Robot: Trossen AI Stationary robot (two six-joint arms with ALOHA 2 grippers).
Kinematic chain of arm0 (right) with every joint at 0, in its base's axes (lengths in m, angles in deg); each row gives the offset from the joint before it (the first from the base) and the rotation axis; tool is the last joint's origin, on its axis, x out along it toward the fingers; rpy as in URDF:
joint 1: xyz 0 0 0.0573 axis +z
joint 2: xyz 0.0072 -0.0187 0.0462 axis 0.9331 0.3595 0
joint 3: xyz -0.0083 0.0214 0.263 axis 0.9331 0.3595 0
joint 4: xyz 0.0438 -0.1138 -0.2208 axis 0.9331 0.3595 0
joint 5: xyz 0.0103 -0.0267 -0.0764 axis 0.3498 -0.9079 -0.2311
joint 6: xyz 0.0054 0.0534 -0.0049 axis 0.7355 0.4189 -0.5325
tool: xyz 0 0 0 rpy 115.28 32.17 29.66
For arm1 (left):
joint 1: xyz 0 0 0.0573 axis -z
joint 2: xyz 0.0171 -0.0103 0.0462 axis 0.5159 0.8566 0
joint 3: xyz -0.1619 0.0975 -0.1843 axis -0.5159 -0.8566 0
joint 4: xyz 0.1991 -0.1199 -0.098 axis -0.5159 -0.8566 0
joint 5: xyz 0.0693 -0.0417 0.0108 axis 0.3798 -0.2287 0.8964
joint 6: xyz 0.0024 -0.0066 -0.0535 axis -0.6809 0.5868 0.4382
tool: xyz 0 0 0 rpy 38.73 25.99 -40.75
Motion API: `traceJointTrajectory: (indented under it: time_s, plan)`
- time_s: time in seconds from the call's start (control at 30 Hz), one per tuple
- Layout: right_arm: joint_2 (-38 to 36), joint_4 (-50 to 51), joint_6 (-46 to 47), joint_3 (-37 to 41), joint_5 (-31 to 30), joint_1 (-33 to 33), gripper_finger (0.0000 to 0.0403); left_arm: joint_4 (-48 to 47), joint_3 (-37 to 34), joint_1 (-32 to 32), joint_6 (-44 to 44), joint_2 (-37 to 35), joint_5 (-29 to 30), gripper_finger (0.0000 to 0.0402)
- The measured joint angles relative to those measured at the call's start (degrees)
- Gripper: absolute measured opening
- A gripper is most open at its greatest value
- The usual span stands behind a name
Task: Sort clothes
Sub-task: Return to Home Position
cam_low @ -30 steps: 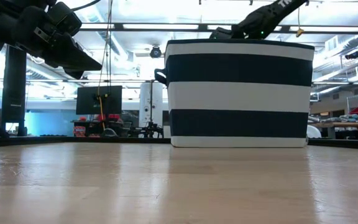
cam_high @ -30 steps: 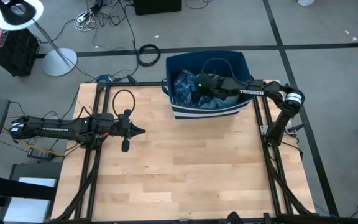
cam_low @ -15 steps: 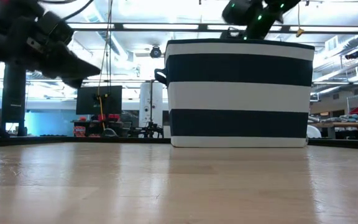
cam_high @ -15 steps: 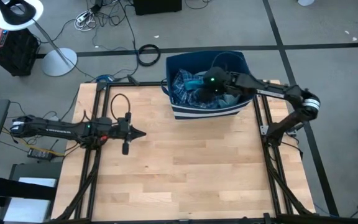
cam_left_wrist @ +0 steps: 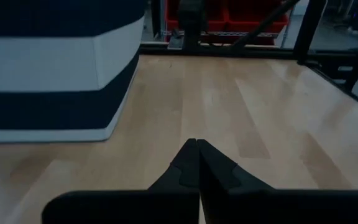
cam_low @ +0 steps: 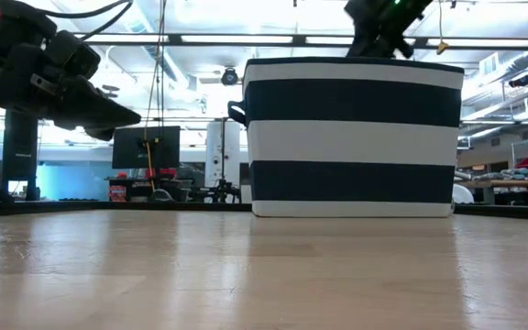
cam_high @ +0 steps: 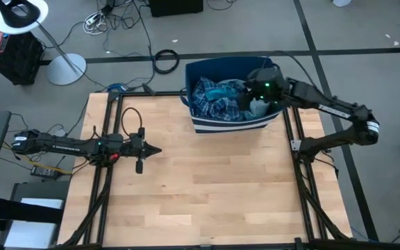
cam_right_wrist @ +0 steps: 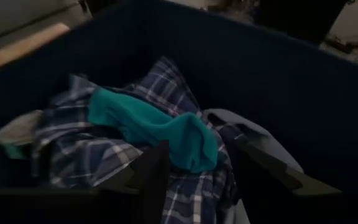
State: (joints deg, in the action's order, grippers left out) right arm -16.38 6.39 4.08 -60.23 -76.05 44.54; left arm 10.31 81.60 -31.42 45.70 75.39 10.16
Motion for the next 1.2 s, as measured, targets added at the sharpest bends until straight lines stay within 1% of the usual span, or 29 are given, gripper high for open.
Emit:
traceJointTrajectory:
  time_s: [0.1, 0.27, 0.4, 0.47, 0.57, 0.67, 0.77, 0.83, 0.9, 1.07, 1.2]
  plan:
    - [-1.92, -0.02, -0.15, -0.04, -0.01, 0.83, 0.0174, -3.25, 0.0, 0.0, -1.04, -3.35, 0.02, 0.0]
    - [-3.38, 0.32, -0.22, -0.04, 0.14, 2.13, 0.0172, -11.45, 0.0, 0.0, -1.22, -11.16, 0.25, 0.0]
    - [-4.21, 3.2, 0.18, -0.09, 3.03, 2.94, 0.0173, -17.01, 0.0, 0.0, -1.26, -18.85, 0.29, 0.0]
    - [-4.22, 3.56, -0.77, -0.09, 3.45, 3.13, 0.0174, -20.26, 0.0, 0.0, -1.27, -22.84, 0.27, 0.0]
    - [-4.22, 3.78, -1.61, -0.09, 4.61, 3.07, 0.0172, -21.17, 0.2, 0.0, -2.38, -27.46, 0.22, 0.0]
    - [-4.22, 3.85, -0.7, -0.09, 7.78, 3.04, 0.0172, -21.73, 0.42, 0.0, -3.54, -30.74, 0.17, 0.0]
    - [-4.56, 5.01, 3.14, -0.09, 11.23, 3.13, 0.0173, -21.93, 0.46, 0.0, -3.84, -31.09, 0.28, 0.0]
    - [-5.1, 5.73, 3.83, -0.09, 15.34, 3.47, 0.0173, -21.94, 0.46, 0.0, -3.74, -30.87, 0.44, 0.0]
    - [-5.89, 5.46, 3.85, -0.09, 17.56, 4.14, 0.0173, -21.98, 0.46, 0.0, -3.74, -30.85, 0.44, 0.0]
    - [-10.03, 4.38, 1.94, 0.15, 17.64, 7.75, 0.0173, -22.04, 0.46, 0.0, -3.84, -30.85, 0.5, 0.0]
    - [-15.29, 0.18, 0.1, 3.36, 17.34, 11.35, 0.0173, -22.07, 0.46, 0.0, -3.73, -30.83, 0.59, 0.0]
